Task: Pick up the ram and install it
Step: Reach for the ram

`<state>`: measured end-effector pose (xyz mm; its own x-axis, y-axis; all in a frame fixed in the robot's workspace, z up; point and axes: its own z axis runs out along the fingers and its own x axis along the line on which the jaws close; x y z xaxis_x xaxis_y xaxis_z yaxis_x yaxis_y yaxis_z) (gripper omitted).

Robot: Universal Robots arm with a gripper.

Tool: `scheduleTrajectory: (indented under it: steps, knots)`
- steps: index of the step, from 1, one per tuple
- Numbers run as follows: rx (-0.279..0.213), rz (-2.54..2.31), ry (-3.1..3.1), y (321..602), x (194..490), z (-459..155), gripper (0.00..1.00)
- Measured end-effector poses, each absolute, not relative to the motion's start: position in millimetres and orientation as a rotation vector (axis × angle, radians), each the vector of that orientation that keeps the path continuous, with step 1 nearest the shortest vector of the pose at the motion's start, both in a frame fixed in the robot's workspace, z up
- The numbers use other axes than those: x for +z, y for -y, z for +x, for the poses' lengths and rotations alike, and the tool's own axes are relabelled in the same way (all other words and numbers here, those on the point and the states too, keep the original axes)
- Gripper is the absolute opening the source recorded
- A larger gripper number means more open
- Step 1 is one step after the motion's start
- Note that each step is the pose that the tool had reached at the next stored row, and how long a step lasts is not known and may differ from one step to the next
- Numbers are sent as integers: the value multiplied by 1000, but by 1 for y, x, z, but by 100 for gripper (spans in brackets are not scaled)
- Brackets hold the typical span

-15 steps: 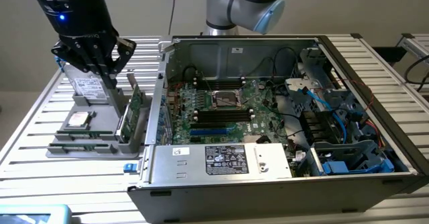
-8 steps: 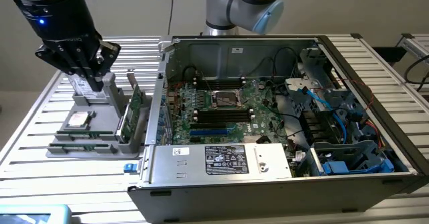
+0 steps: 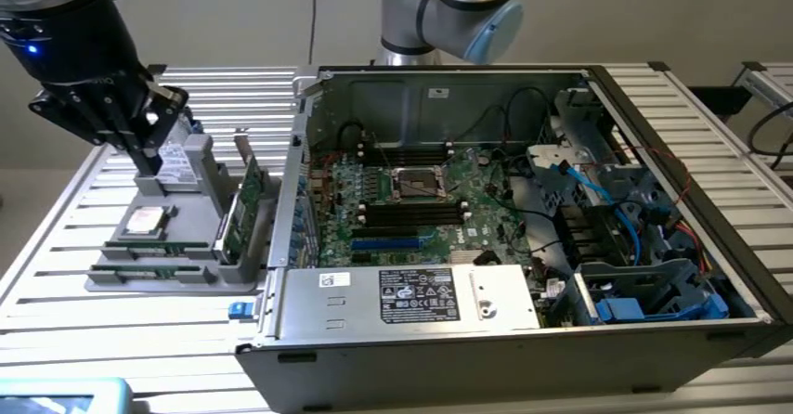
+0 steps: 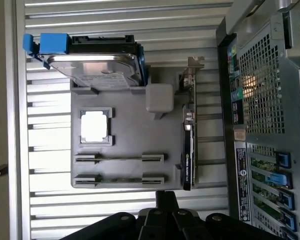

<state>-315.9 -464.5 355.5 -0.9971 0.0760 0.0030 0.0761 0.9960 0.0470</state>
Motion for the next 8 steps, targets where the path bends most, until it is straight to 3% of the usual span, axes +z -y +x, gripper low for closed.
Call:
scheduleTrajectory:
  steps: [8]
  knots:
    - [-72, -120, 3112, 464, 346, -322, 11]
